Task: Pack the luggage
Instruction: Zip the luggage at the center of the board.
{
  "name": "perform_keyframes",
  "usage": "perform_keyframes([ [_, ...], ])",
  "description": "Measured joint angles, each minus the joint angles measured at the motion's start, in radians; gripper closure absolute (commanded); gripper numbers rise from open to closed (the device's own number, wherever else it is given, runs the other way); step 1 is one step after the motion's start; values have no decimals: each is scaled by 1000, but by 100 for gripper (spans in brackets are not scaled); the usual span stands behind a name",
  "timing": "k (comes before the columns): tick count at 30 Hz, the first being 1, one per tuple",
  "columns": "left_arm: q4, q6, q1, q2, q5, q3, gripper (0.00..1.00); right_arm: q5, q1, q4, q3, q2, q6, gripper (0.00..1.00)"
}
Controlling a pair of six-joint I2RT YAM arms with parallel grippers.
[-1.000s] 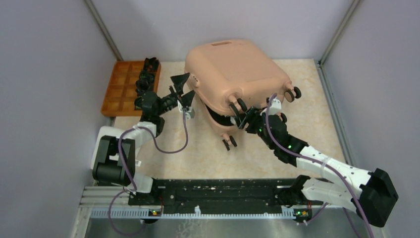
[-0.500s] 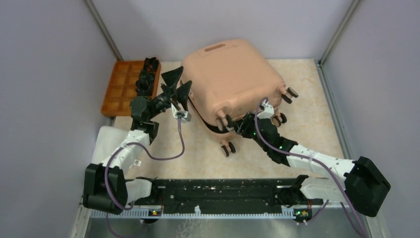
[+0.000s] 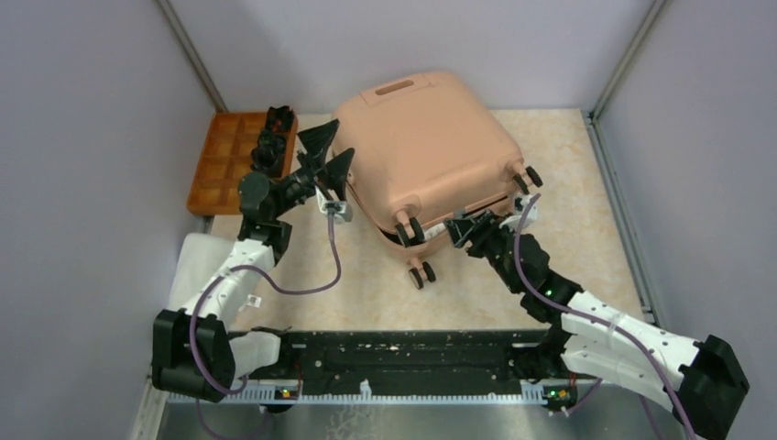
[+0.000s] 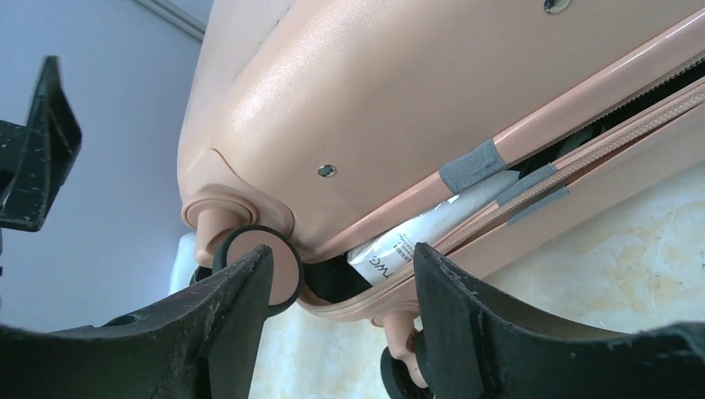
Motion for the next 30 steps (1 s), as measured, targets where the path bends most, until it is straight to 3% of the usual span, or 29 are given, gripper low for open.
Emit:
perform_keyframes([
  [8, -560, 120, 0, 0, -31, 103, 2, 35, -13, -266, 103, -93, -17, 25],
  [14, -877, 235, 0, 35, -102, 113, 1, 106, -142, -479, 197, -167, -87, 25],
  [16, -933, 258, 0, 50, -121, 113, 1, 69, -247, -497, 199, -130, -148, 25],
  [22, -974, 300, 1, 89, -163, 113, 1, -275, -683, -466, 178, 68, -352, 18],
  [26, -974, 323, 1, 127, -182, 114, 2, -438, -719, -440, 186, 153, -507, 17],
  [30, -1005, 340, 1, 184, -186, 155, 20, -519, -719, -455, 259, 261, -650, 18],
])
